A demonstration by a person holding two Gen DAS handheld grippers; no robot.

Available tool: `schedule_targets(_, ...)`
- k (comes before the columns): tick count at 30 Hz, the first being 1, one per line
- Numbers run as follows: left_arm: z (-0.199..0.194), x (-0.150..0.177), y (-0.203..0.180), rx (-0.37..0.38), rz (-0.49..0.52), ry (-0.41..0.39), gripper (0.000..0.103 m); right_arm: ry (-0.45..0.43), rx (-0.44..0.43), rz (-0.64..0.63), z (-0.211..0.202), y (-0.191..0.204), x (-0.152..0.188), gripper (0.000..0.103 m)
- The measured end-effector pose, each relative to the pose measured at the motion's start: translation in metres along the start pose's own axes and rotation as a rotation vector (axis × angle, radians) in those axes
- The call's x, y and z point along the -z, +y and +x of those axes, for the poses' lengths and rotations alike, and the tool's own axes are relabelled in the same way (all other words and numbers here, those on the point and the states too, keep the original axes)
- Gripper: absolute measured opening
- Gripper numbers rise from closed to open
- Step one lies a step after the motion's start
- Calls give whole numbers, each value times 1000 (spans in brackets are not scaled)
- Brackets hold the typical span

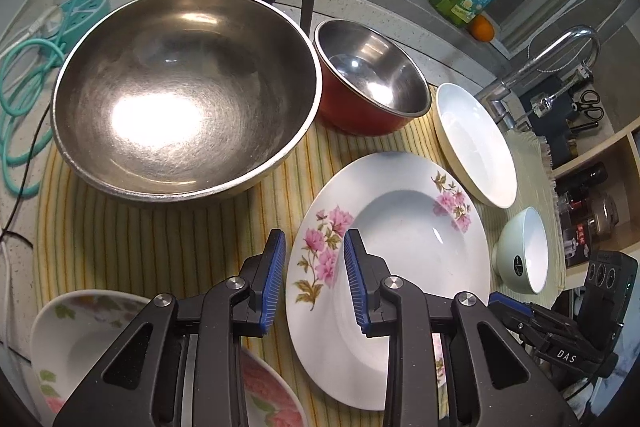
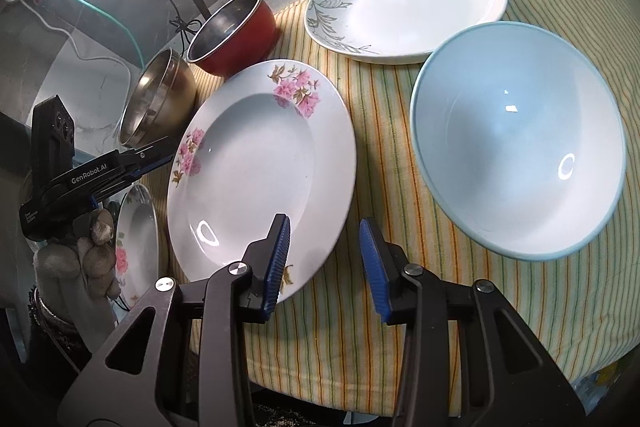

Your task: Organize plates and bowls

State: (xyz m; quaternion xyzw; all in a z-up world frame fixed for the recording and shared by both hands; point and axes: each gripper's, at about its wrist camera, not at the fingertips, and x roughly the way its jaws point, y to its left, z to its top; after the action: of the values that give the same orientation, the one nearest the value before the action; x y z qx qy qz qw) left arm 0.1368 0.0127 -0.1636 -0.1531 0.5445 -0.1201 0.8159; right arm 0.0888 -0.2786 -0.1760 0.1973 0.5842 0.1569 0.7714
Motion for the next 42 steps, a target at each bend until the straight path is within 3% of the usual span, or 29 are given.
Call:
schedule_targets(7, 12, -5, 1, 0, -13, 29, 28, 12, -10, 14, 4, -4, -2, 39)
schedule_targets(10, 15, -6, 2, 2, -17, 41, 23, 15, -17, 18, 6, -5, -4, 39)
schedule_targets(11, 17, -6, 2, 2, -17, 43, 23, 15, -18, 19, 7, -5, -5, 38)
schedule_targets(13, 18, -6, 1, 6, -17, 45, 23, 22, -26, 18, 9, -5, -6, 27)
schedule_targets(19, 18, -6, 2, 11, -18, 49, 23, 32, -27, 15, 10, -6, -7, 21)
schedule_targets(42, 12, 22, -21, -20, 4, 47, 23, 61, -6, -9, 2, -10, 14, 20)
